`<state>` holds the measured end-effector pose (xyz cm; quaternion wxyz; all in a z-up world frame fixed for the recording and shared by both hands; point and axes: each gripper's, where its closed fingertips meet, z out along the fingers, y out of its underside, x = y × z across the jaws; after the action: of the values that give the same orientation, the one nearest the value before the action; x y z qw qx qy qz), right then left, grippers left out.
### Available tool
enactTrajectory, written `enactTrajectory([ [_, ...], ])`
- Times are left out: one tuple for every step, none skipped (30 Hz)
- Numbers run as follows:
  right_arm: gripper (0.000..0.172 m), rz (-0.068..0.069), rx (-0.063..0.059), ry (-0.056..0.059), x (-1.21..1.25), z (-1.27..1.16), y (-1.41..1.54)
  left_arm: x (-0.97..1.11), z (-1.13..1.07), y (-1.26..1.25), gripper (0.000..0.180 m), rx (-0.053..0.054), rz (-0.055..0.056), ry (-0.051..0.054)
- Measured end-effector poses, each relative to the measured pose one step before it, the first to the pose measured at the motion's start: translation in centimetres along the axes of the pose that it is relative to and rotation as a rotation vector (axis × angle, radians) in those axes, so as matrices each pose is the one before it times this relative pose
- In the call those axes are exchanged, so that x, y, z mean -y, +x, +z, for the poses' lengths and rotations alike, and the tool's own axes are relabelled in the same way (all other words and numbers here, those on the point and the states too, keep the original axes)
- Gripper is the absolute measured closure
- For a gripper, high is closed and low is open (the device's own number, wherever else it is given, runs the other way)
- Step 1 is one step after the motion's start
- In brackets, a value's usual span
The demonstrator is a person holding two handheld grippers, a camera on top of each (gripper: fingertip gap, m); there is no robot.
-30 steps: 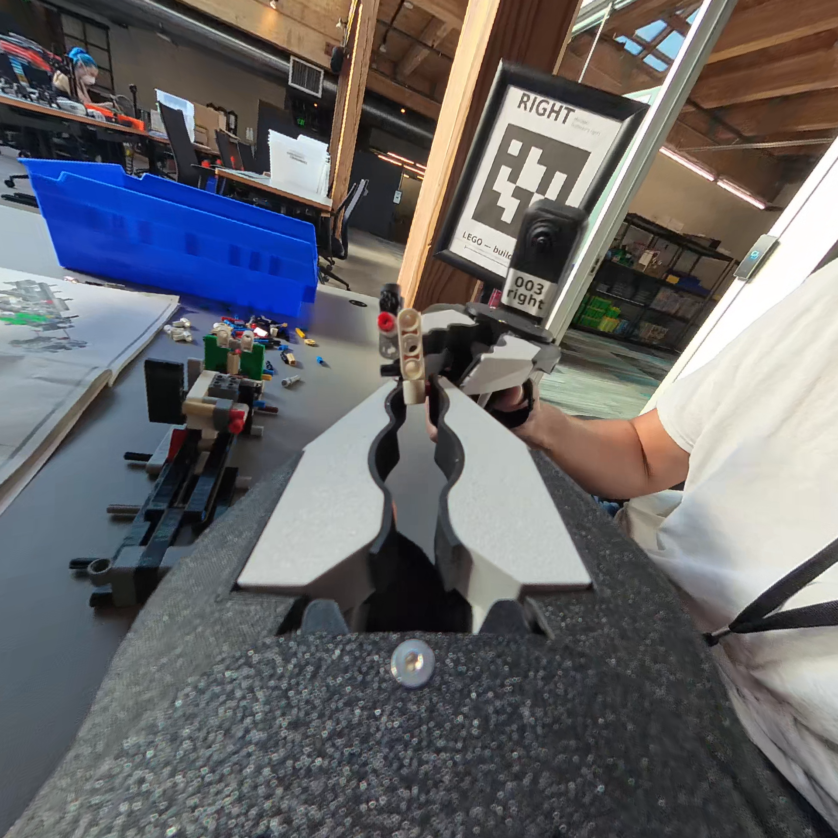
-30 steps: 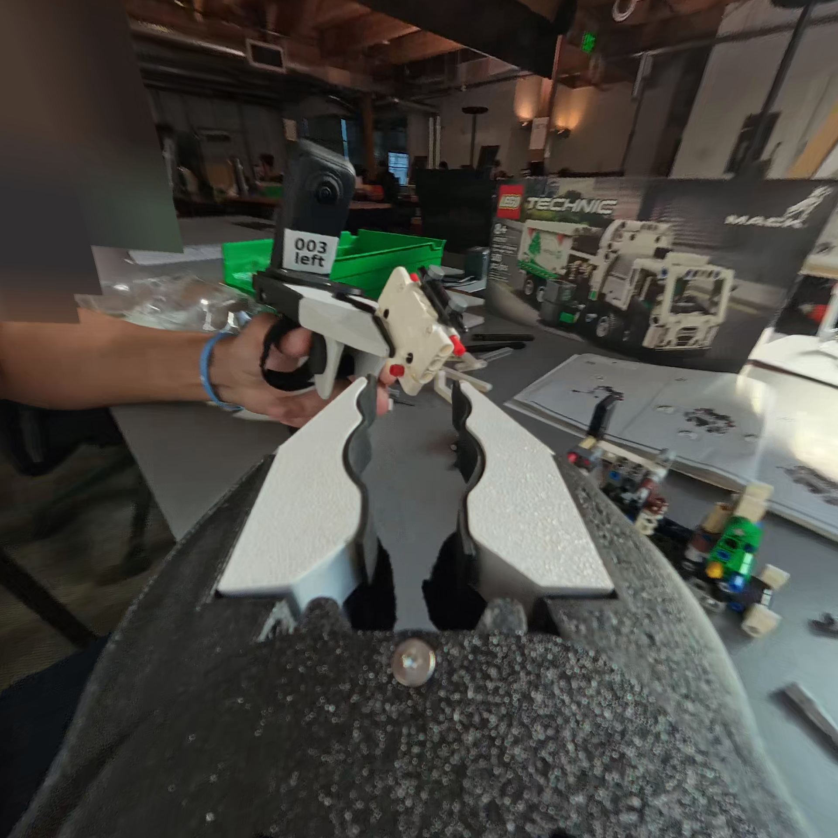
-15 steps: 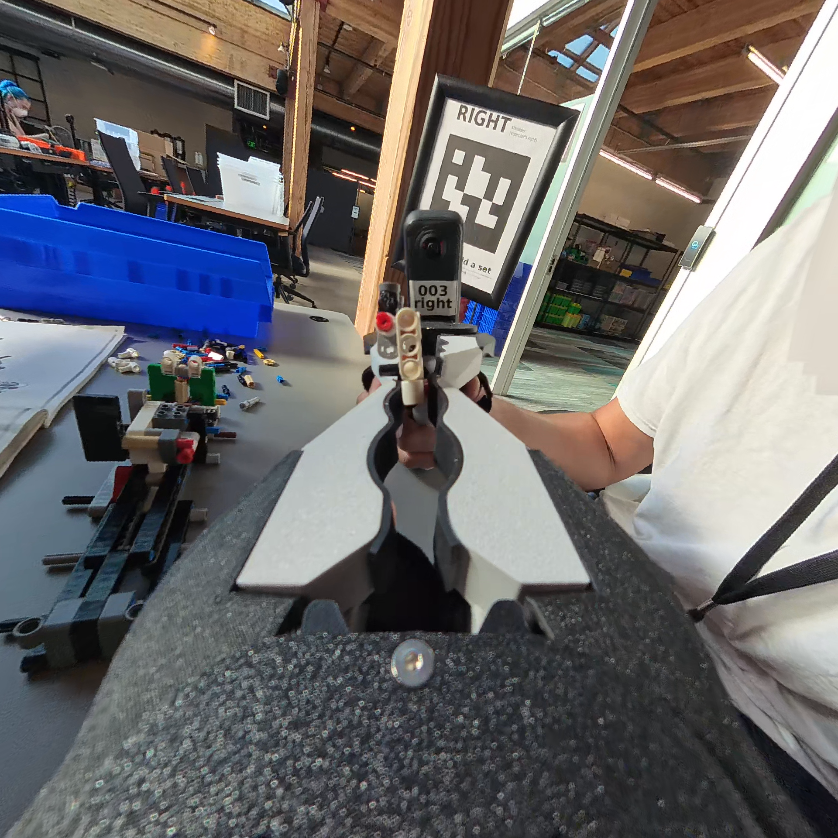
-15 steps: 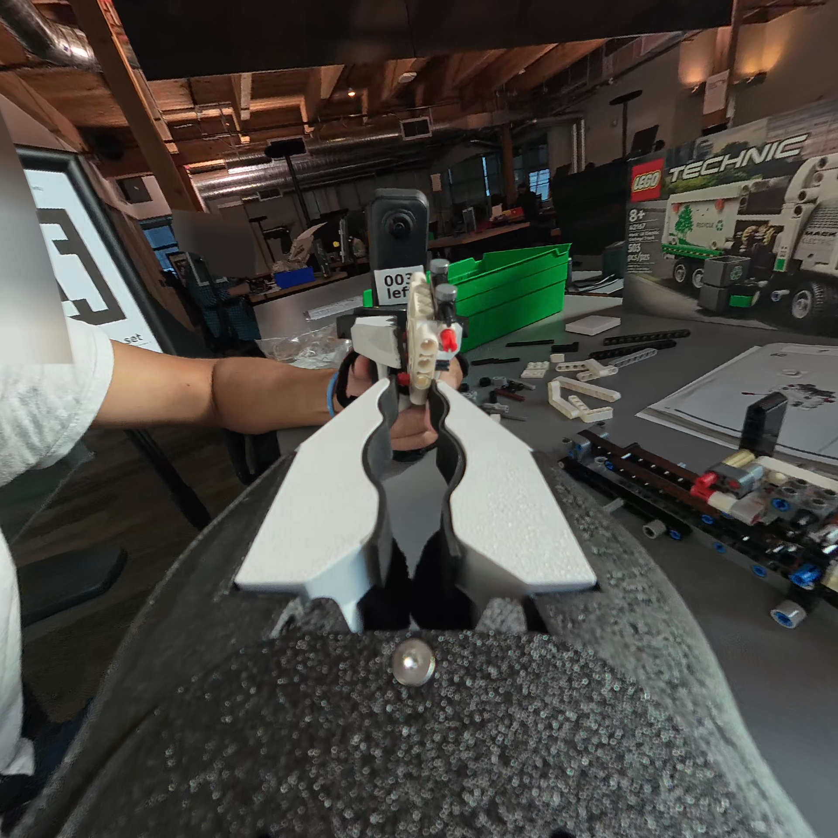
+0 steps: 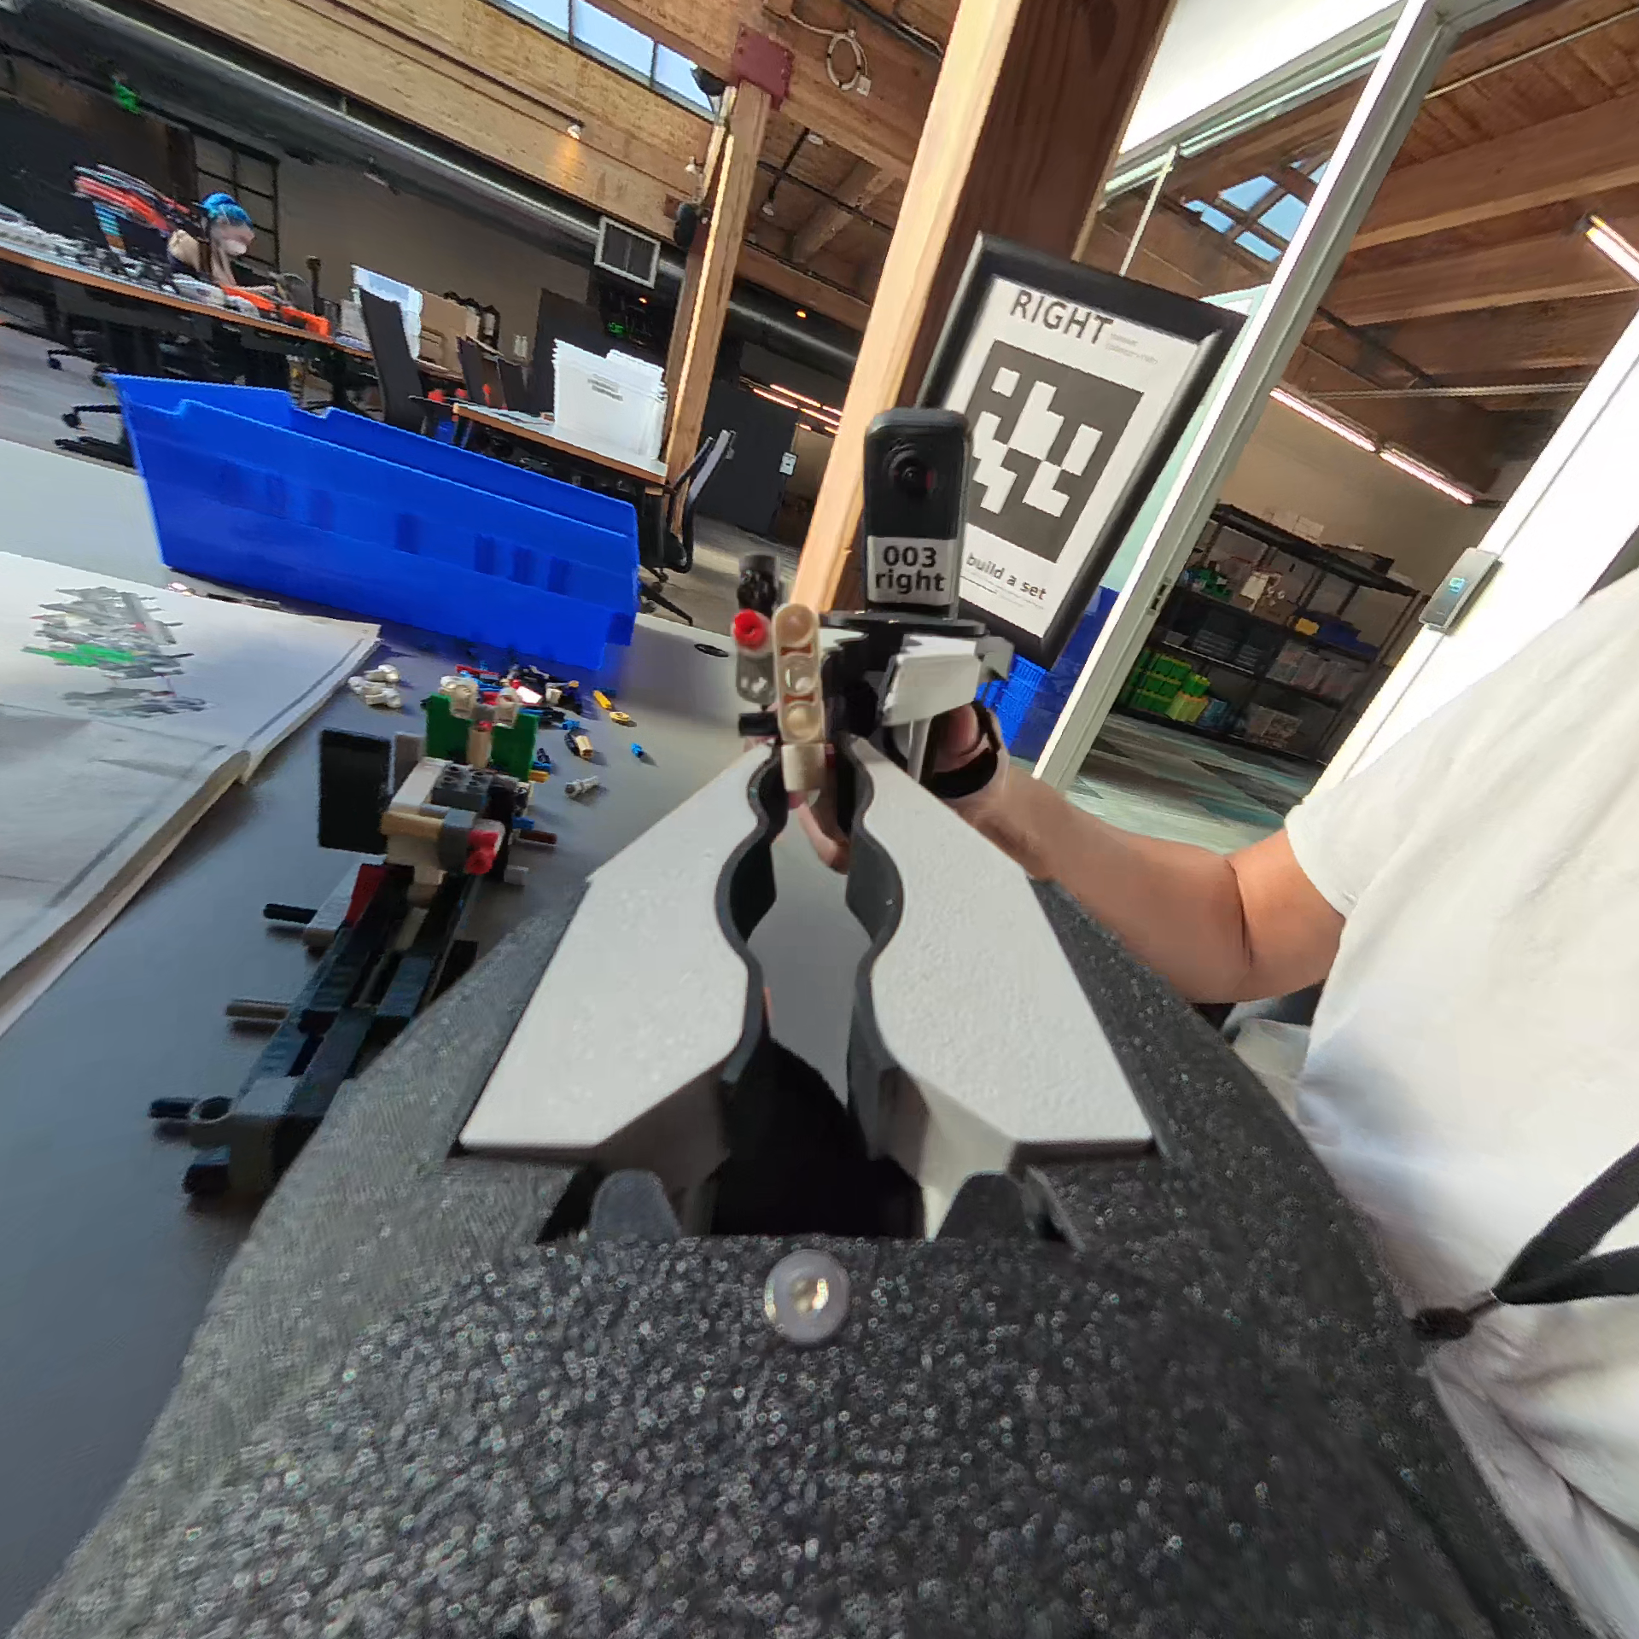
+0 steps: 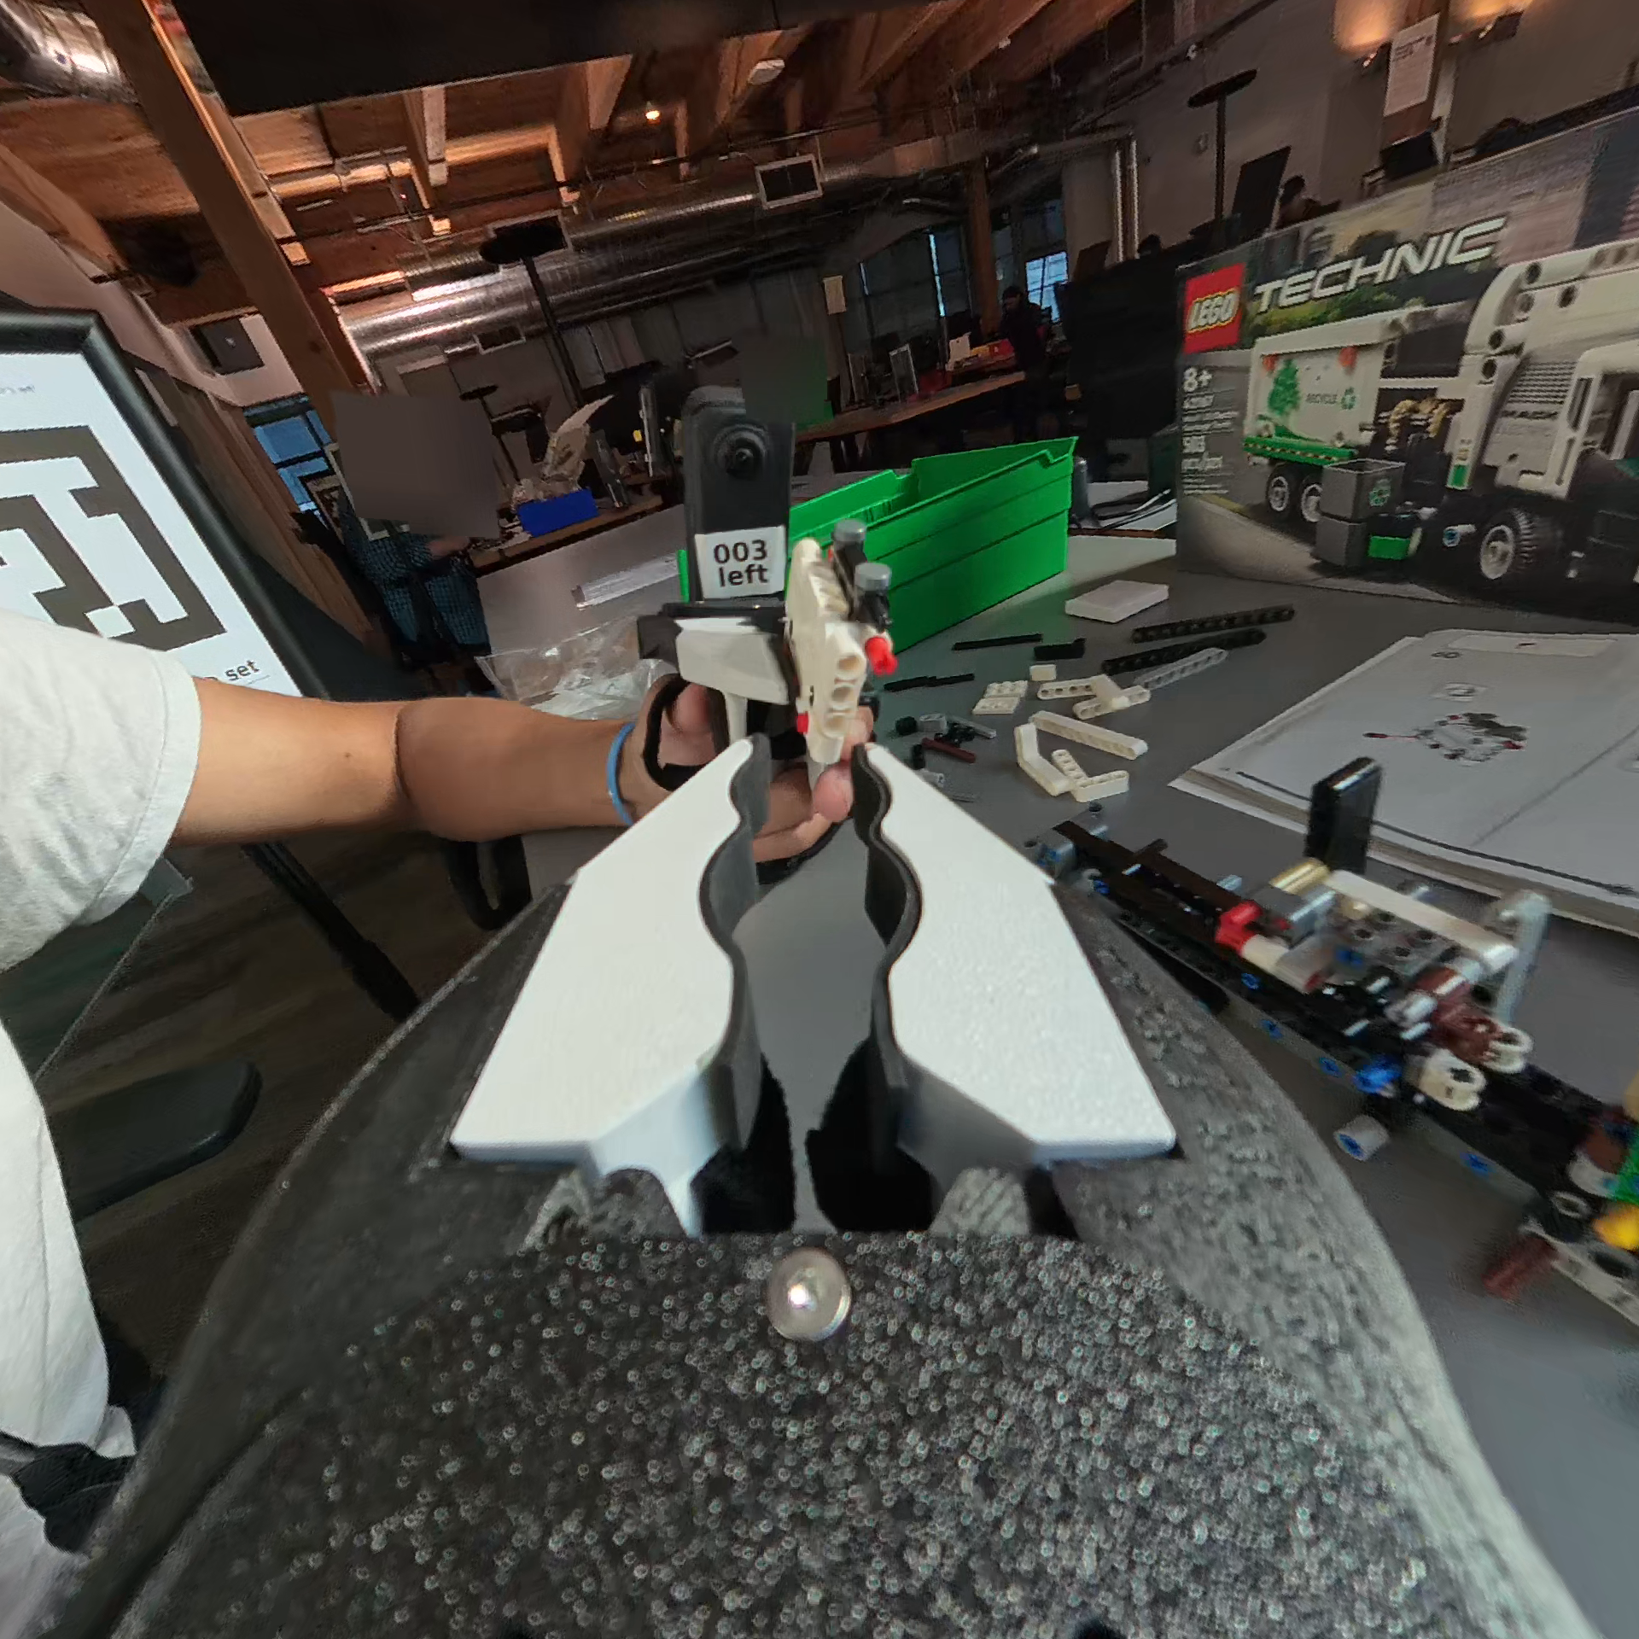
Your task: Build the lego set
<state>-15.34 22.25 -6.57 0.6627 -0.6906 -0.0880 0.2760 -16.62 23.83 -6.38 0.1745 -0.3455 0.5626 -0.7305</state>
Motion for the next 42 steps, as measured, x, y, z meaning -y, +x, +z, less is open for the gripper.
enactTrajectory([
  [0.154, 0.0047, -0.0367, 0.0004, 0.774, -0.495, 0.731, 0.238, -0.183, -0.651, 0.173, 0.0386, 0.0004, 0.0141],
  [0.154, 0.0024, -0.0426, 0.0010, 0.708, -0.415, 0.727, 0.227, -0.162, -0.606, 0.173, 0.0422, 0.0111, 0.0129],
  [0.153, 0.0031, -0.0488, -0.0105, 0.398, -0.305, 0.740, 0.097, -0.117, -0.604, 0.173, 0.0472, 0.0207, 0.0023],
  [0.149, -0.0026, -0.0326, -0.0256, -0.014, -0.198, 0.429, 0.042, -0.051, -0.222, 0.173, 0.0233, 0.0235, -0.0008],
  [0.146, -0.0085, -0.0177, -0.0337, -0.302, -0.133, 0.132, -0.052, 0.003, -0.105, 0.173, 0.0182, 0.0216, -0.0056],
  [0.145, -0.0071, -0.0232, -0.0296, -0.444, -0.234, 0.100, -0.094, 0.043, -0.135, 0.173, 0.0233, 0.0212, -0.0066],
  [0.145, -0.0164, -0.0139, -0.0129, -0.543, -0.285, -0.117, -0.070, 0.057, 0.090, 0.173, 0.0104, 0.0199, -0.0040],
  [0.145, -0.0279, 0.0079, -0.0124, -0.714, -0.281, -0.449, -0.087, 0.074, 0.208, 0.173, 0.0023, 0.0183, -0.0042],
  [0.145, -0.0340, 0.0079, -0.0238, -0.843, -0.275, -0.403, -0.135, 0.115, 0.260, 0.173, -0.0015, 0.0153, -0.0080],
  [0.145, -0.0436, -0.0016, -0.0243, -0.691, -0.310, -0.211, -0.151, 0.114, 0.250, 0.173, -0.0041, 0.0105, -0.0092],
  [0.146, -0.0407, -0.0137, -0.0066, -0.261, -0.403, 0.067, -0.093, 0.086, 0.268, 0.173, -0.0093, 0.0028, -0.0048],
  [0.147, -0.0231, -0.0112, 0.0159, 0.182, -0.488, 0.155, -0.065, 0.061, 0.174, 0.173, -0.0058, -0.0011, -0.0032],
  [0.148, -0.0050, -0.0051, 0.0177, 0.332, -0.519, 0.220, -0.037, 0.014, 0.062, 0.173, 0.0000, 0.0022, -0.0023],
  [0.148, 0.0016, -0.0046, 0.0075, 0.261, -0.508, 0.314, -0.054, -0.005, 0.049, 0.173, 0.0018, 0.0085, -0.0036],
  [0.148, -0.0043, -0.0080, -0.0075, 0.055, -0.441, 0.443, -0.100, 0.013, 0.115, 0.173, 0.0001, 0.0174, -0.0078],
  [0.148, -0.0132, -0.0166, -0.0157, -0.074, -0.396, 0.611, -0.177, 0.058, 0.219, 0.173, -0.0046, 0.0259, -0.0131],
  [0.149, -0.0207, -0.0205, -0.0167, -0.187, -0.356, 0.706, -0.234, 0.105, 0.248, 0.173, -0.0035, 0.0298, -0.0159],
  [0.149, -0.0145, -0.0208, -0.0152, -0.268, -0.282, 0.717, -0.242, 0.139, 0.304, 0.173, -0.0056, 0.0274, -0.0160],
  [0.150, -0.0022, -0.0106, -0.0064, -0.232, -0.188, 0.594, -0.237, 0.169, 0.403, 0.173, -0.0132, 0.0219, -0.0161],
  [0.151, 0.0108, -0.0013, 0.0071, -0.151, -0.094, 0.490, -0.221, 0.155, 0.347, 0.173, -0.0099, 0.0189, -0.0144],
  [0.152, 0.0152, 0.0004, 0.0099, -0.164, -0.026, 0.500, -0.179, 0.139, 0.261, 0.173, -0.0057, 0.0171, -0.0129],
  [0.153, 0.0155, -0.0030, 0.0166, -0.096, 0.035, 0.554, -0.123, 0.097, 0.201, 0.173, -0.0054, 0.0122, -0.0078],
  [0.154, 0.0171, -0.0011, 0.0204, -0.068, 0.078, 0.549, -0.062, 0.055, 0.176, 0.173, -0.0092, 0.0048, -0.0048],
  [0.155, 0.0168, 0.0044, 0.0189, -0.066, 0.130, 0.444, -0.035, 0.031, 0.059, 0.173, -0.0076, -0.0026, -0.0026],
  [0.155, 0.0184, 0.0037, 0.0224, -0.009, 0.143, 0.419, 0.009, 0.002, -0.031, 0.173, -0.0052, -0.0106, 0.0007],
  [0.156, 0.0181, 0.0116, 0.0254, 0.078, 0.133, 0.247, 0.083, -0.025, -0.128, 0.173, -0.0032, -0.0200, 0.0053],
  [0.156, 0.0080, 0.0207, 0.0219, 0.098, 0.119, 0.068, 0.116, -0.044, -0.121, 0.173, -0.0060, -0.0260, 0.0078],
  [0.156, -0.0012, 0.0178, 0.0087, 0.009, 0.104, 0.054, 0.113, -0.063, -0.024, 0.173, -0.0130, -0.0280, 0.0073],
  [0.156, -0.0080, 0.0067, -0.0001, -0.057, 0.115, 0.192, 0.091, -0.046, -0.002, 0.173, -0.0141, -0.0253, 0.0057],
  [0.156, -0.0079, 0.0016, -0.0030, 0.055, 0.134, 0.179, 0.058, -0.008, -0.046, 0.173, -0.0105, -0.0204, 0.0029],
  [0.156, 0.0038, 0.0069, -0.0042, 0.149, 0.146, 0.021, -0.030, 0.024, -0.103, 0.173, -0.0076, -0.0183, -0.0032],
  [0.156, 0.0177, 0.0207, -0.0026, 0.213, 0.220, -0.261, 0.000, 0.076, -0.175, 0.173, -0.0025, -0.0179, -0.0016],
  [0.154, 0.0265, 0.0324, -0.0047, 0.157, 0.289, -0.502, 0.098, 0.081, -0.231, 0.173, 0.0024, -0.0160, 0.0054],
  [0.152, 0.0264, 0.0393, -0.0089, 0.006, 0.375, -0.694, 0.090, 0.128, -0.207, 0.173, 0.0022, -0.0124, 0.0043],
  [0.148, 0.0227, 0.0439, -0.0103, -0.109, 0.429, -0.847, 0.006, 0.187, -0.161, 0.173, 0.0005, -0.0095, -0.0022],
  [0.146, 0.0141, 0.0435, -0.0074, -0.172, 0.448, -0.903, -0.041, 0.239, -0.210, 0.173, 0.0042, -0.0102, -0.0059],
  [0.145, 0.0042, 0.0408, -0.0010, -0.148, 0.440, -0.888, -0.074, 0.292, -0.155, 0.173, 0.0010, -0.0161, -0.0078],
  [0.145, -0.0062, 0.0274, 0.0021, -0.161, 0.418, -0.684, -0.059, 0.331, -0.013, 0.173, -0.0084, -0.0219, -0.0065],
  [0.145, -0.0153, 0.0177, -0.0035, -0.291, 0.410, -0.487, -0.066, 0.371, 0.110, 0.173, -0.0159, -0.0234, -0.0062],
  [0.144, -0.0151, 0.0121, -0.0095, -0.355, 0.372, -0.347, -0.009, 0.403, 0.123, 0.173, -0.0157, -0.0254, -0.0012],
  [0.144, -0.0105, 0.0081, -0.0138, -0.395, 0.319, -0.209, 0.105, 0.410, 0.097, 0.173, -0.0159, -0.0309, 0.0112],
  [0.144, -0.0046, 0.0041, -0.0151, -0.353, 0.229, -0.100, 0.048, 0.411, 0.188, 0.174, -0.0248, -0.0389, 0.0095],
])
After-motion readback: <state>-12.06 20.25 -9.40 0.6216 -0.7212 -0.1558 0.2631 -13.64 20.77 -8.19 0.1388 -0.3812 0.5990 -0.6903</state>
